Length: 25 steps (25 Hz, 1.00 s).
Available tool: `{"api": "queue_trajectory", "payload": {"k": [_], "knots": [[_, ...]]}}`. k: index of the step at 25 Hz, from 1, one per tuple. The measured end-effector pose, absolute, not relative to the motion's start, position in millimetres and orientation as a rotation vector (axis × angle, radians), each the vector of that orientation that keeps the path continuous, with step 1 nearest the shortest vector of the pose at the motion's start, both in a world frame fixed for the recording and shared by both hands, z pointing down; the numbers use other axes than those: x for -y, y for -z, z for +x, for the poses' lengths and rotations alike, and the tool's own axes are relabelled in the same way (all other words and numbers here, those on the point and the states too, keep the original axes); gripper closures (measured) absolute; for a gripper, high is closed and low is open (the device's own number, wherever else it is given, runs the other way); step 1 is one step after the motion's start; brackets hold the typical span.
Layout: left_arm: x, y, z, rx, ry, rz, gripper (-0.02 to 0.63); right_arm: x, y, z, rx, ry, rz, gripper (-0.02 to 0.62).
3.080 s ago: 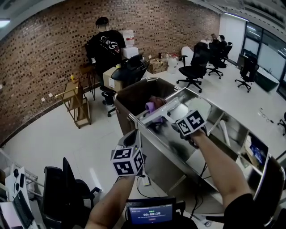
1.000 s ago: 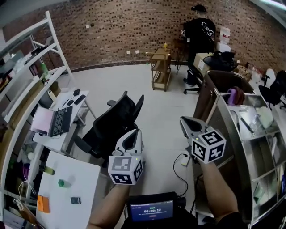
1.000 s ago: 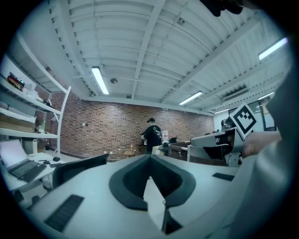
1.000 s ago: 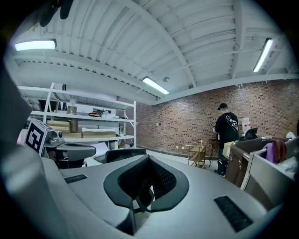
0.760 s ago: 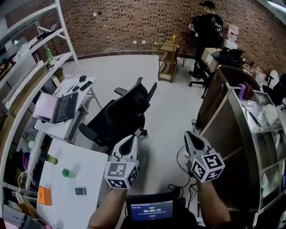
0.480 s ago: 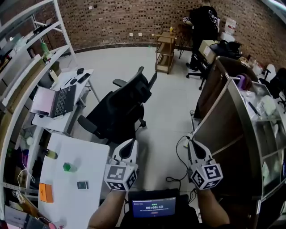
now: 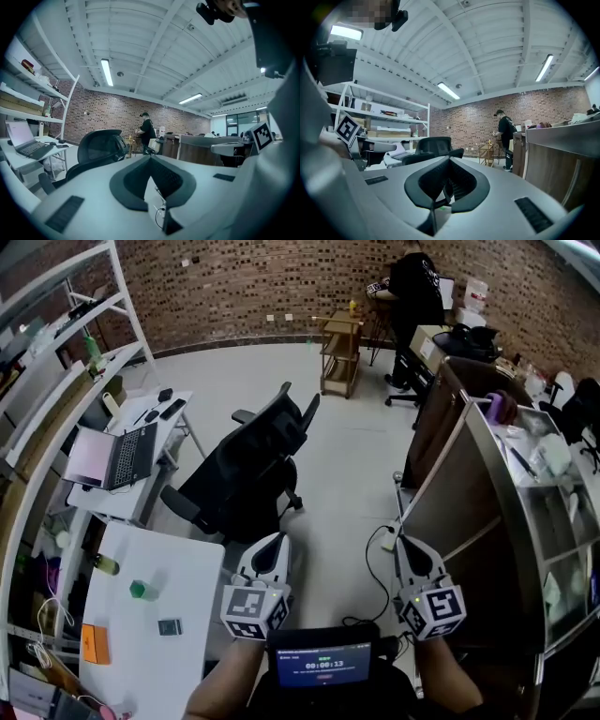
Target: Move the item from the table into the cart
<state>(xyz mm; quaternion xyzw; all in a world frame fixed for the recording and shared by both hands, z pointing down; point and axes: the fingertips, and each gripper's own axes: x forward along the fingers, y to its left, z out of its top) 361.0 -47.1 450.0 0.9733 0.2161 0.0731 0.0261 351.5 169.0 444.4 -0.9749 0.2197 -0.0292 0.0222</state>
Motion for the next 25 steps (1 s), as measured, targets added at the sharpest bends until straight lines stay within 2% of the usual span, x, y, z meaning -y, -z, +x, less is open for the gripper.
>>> {"api": "queue_trajectory", "payload": {"k": [25], "knots": [[17, -449, 368, -0.699, -0.249, 3.008, 0.594, -187, -446, 353, -0.690, 0.116, -3.012, 0.591]]}}
